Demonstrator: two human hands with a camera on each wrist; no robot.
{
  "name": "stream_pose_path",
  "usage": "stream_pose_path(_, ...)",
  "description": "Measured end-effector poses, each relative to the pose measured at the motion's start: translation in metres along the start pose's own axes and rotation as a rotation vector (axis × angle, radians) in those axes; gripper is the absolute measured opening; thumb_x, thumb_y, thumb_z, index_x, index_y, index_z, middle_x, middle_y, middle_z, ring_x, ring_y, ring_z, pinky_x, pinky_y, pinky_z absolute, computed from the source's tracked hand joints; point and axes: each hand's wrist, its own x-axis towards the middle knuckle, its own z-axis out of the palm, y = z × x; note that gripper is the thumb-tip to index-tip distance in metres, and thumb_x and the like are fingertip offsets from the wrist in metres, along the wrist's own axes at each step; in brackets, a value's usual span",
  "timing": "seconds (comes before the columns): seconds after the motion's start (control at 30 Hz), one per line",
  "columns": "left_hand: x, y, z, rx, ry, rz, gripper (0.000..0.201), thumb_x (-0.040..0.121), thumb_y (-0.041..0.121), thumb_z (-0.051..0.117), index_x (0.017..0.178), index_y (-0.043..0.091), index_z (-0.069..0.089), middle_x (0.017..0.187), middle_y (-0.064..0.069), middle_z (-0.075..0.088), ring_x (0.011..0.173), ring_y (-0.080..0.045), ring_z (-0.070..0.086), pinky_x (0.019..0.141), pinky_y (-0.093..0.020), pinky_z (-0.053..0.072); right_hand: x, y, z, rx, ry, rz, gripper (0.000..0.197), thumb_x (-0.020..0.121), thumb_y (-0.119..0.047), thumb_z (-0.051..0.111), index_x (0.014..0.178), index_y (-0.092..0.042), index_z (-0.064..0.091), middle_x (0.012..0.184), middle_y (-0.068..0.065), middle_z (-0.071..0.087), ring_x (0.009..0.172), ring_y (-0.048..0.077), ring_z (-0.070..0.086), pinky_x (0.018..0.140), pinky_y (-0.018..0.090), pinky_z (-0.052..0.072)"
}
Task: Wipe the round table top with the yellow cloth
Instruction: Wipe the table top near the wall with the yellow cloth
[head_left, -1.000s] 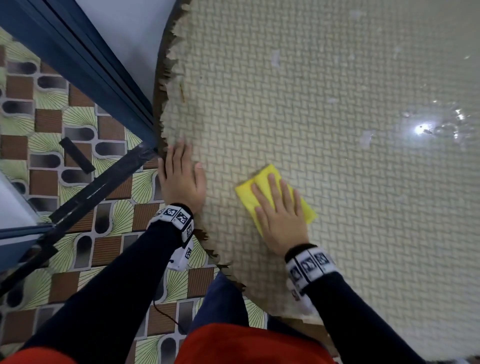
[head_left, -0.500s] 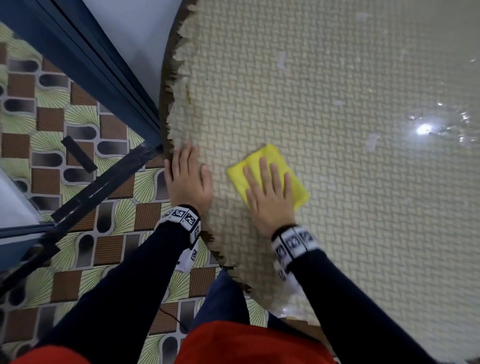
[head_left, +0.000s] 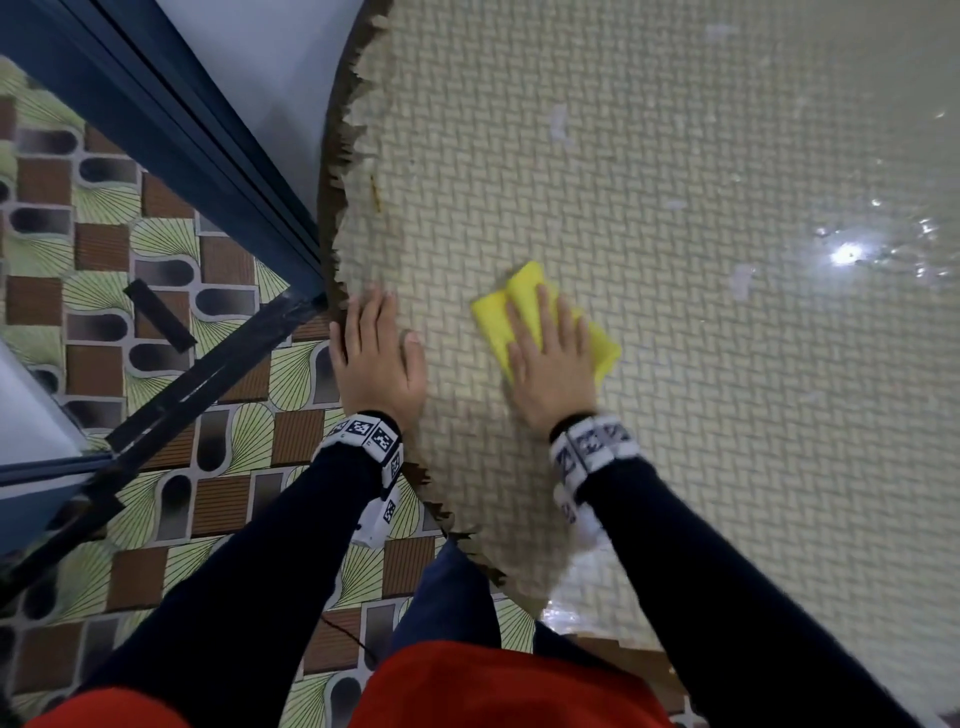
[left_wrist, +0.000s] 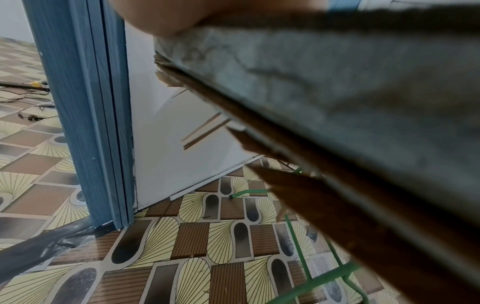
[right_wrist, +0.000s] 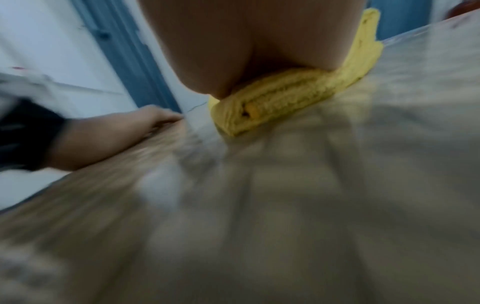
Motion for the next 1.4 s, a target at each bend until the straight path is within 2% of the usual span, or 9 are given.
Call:
stream_pose_path(0.17, 0.001, -0.001, 0.003, 0.015, 0.011, 0.006, 0.055, 0.094, 0.034, 0.033, 0.144, 0.012, 0.041, 0.154, -0.003, 0.035, 0.145, -0.022, 0.022, 0.119, -0.045, 0.008, -0.107, 0.027, 0.009, -0.078, -0.056, -0.197, 0.05, 0.102, -0.036, 0.022, 0.152, -0.031, 0.019, 0.16, 0.005, 0.012, 0.147, 0.029, 0.012, 0.118, 0.048, 0.01)
stream_pose_path(0.33, 0.0, -0.001, 0.003, 0.032, 0.01, 0.015, 0.056, 0.095, 0.035, 0.033, 0.148, 0.015, 0.036, 0.156, -0.002, 0.031, 0.146, -0.023, 0.021, 0.119, -0.044, 0.005, -0.055, 0.075, -0.022, -0.027, -0.018, 0.234, 0.054, 0.099, -0.046, 0.01, 0.152, -0.034, 0.009, 0.161, 0.005, 0.003, 0.148, 0.026, 0.003, 0.118, 0.049, -0.004)
stream_pose_path(0.4, -0.001, -0.002, 0.004, 0.034, 0.019, 0.012, 0.056, 0.096, 0.034, 0.035, 0.149, 0.017, 0.034, 0.157, -0.001, 0.03, 0.146, -0.022, 0.021, 0.119, -0.043, 0.005, -0.007, 0.062, -0.027, 0.009, -0.003, 0.264, 0.055, 0.1, -0.046, 0.009, 0.153, -0.033, 0.007, 0.161, 0.007, -0.003, 0.148, 0.025, -0.004, 0.118, 0.05, -0.006)
stream_pose_path(0.53, -0.003, -0.004, 0.008, 0.048, 0.043, 0.016, 0.054, 0.096, 0.033, 0.035, 0.148, 0.017, 0.037, 0.155, -0.002, 0.034, 0.144, -0.021, 0.027, 0.118, -0.044, 0.012, 0.02, 0.006, -0.02, -0.012, -0.101, -0.015, 0.052, 0.104, -0.039, 0.013, 0.154, -0.03, 0.001, 0.161, 0.005, -0.012, 0.147, 0.023, -0.012, 0.118, 0.046, -0.01)
stream_pose_path(0.77, -0.002, -0.004, 0.003, -0.003, 0.044, 0.025, 0.054, 0.097, 0.033, 0.032, 0.148, 0.015, 0.035, 0.155, -0.005, 0.032, 0.145, -0.023, 0.023, 0.118, -0.045, 0.011, -0.137, 0.034, 0.007, -0.097, -0.16, -0.505, 0.051, 0.101, -0.032, 0.03, 0.151, -0.028, 0.025, 0.159, 0.007, 0.02, 0.145, 0.028, 0.021, 0.116, 0.047, 0.017)
stream_pose_path(0.9, 0.0, -0.004, -0.002, -0.033, -0.015, 0.03, 0.056, 0.098, 0.035, 0.029, 0.151, 0.017, 0.029, 0.159, -0.003, 0.023, 0.148, -0.021, 0.013, 0.12, -0.045, 0.005, -0.102, 0.087, -0.017, -0.108, -0.109, -0.245, 0.052, 0.101, -0.038, 0.021, 0.152, -0.027, 0.023, 0.16, 0.007, 0.014, 0.147, 0.028, 0.015, 0.118, 0.046, 0.008)
stream_pose_path(1.03, 0.001, -0.007, 0.0, -0.04, -0.007, 0.036, 0.059, 0.096, 0.039, 0.026, 0.151, 0.017, 0.03, 0.159, -0.002, 0.024, 0.148, -0.021, 0.014, 0.12, -0.045, 0.006, -0.022, 0.061, -0.028, -0.03, -0.103, -0.023, 0.051, 0.103, -0.042, 0.014, 0.152, -0.034, 0.001, 0.161, 0.003, -0.012, 0.148, 0.023, -0.01, 0.118, 0.044, -0.009)
stream_pose_path(1.23, 0.002, -0.01, 0.002, -0.06, -0.017, 0.011, 0.063, 0.093, 0.043, 0.024, 0.15, 0.016, 0.03, 0.158, -0.004, 0.025, 0.148, -0.026, 0.014, 0.119, -0.043, 0.006, -0.07, 0.004, 0.001, -0.144, -0.17, -0.497, 0.052, 0.102, -0.033, 0.022, 0.153, -0.031, 0.011, 0.161, 0.007, 0.002, 0.148, 0.029, 0.004, 0.119, 0.049, 0.004)
stream_pose_path(1.4, 0.005, -0.008, -0.002, -0.099, -0.106, -0.04, 0.061, 0.095, 0.046, 0.024, 0.152, 0.025, 0.022, 0.161, 0.003, 0.014, 0.149, -0.021, 0.002, 0.12, -0.046, 0.001, -0.152, 0.067, 0.005, -0.13, -0.216, -0.641, 0.051, 0.1, -0.031, 0.034, 0.15, -0.032, 0.026, 0.159, 0.005, 0.019, 0.146, 0.028, 0.019, 0.116, 0.047, 0.016)
